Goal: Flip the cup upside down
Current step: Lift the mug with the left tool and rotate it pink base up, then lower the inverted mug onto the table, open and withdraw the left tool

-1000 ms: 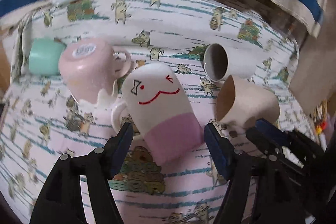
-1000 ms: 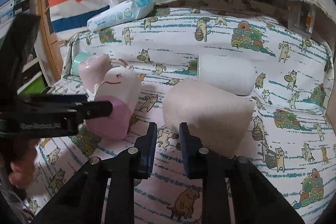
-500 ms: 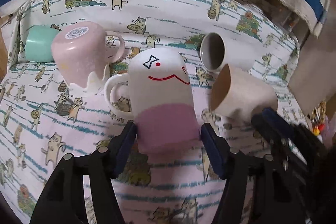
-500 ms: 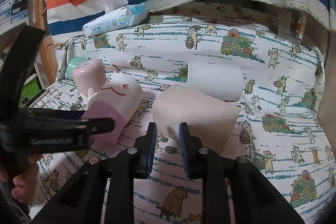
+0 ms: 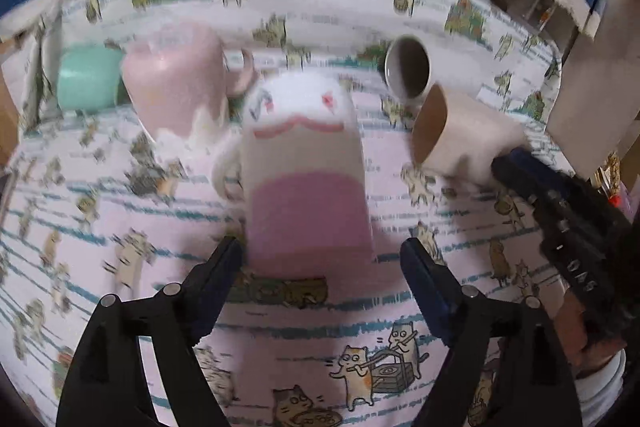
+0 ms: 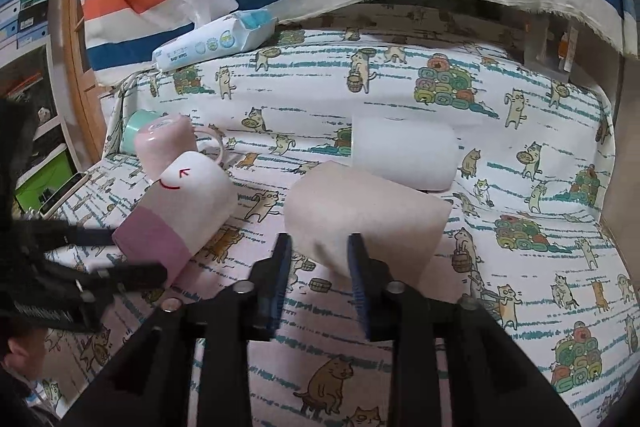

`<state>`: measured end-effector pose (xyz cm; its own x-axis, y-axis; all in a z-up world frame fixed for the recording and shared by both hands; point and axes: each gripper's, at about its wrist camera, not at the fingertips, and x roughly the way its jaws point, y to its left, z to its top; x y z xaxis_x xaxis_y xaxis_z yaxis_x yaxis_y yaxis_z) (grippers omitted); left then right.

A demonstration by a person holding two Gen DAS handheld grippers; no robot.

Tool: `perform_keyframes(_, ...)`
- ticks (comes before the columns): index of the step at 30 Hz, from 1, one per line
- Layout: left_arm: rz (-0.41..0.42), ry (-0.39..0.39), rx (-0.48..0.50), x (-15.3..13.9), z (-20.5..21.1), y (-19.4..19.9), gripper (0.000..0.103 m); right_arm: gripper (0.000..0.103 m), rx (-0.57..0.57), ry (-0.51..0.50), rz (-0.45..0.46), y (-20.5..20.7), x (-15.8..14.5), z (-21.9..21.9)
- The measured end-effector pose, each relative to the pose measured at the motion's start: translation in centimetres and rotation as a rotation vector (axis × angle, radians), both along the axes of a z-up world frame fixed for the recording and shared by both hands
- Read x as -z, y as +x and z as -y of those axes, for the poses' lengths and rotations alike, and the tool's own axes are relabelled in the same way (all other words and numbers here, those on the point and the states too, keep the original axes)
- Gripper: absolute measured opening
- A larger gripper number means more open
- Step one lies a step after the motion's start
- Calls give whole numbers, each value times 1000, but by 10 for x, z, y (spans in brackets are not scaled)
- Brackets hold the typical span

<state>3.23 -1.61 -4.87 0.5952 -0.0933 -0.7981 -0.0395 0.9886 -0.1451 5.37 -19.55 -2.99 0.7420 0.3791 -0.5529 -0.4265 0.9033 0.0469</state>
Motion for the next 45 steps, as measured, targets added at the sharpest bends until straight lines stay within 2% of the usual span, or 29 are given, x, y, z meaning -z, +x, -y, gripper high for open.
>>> perform_keyframes(3, -13, -15, -36, 13, 1, 4, 77, 44, 11, 12, 10, -1, -1, 3)
perform_keyframes(7, 11, -21, -86, 16, -3, 5, 62, 44, 10, 13, 22, -3, -3, 4)
perform_keyframes(13, 54, 14, -58, 7, 1, -6, 62, 44, 4, 9, 35, -5, -5, 3)
perform_keyframes(22, 137, 57, -24, -23, 2, -17, 62, 44, 5, 5, 38, -6, -5, 3)
perform_keyframes(31, 164, 99, -6, -42, 4, 9, 61, 44, 11, -1, 44, -7, -6, 5)
perform_keyframes(37, 162, 85, -12, -42, 0, 33, 60, 45, 15, -3, 40, -6, -7, 5)
perform_keyframes(39, 170, 83, -3, -40, -1, 38, 60, 49, 15, -4, 39, -5, -7, 4)
perform_keyframes(45, 214, 126, 43, -34, 4, 45, 59, 49, 16, -5, 37, -4, -6, 6)
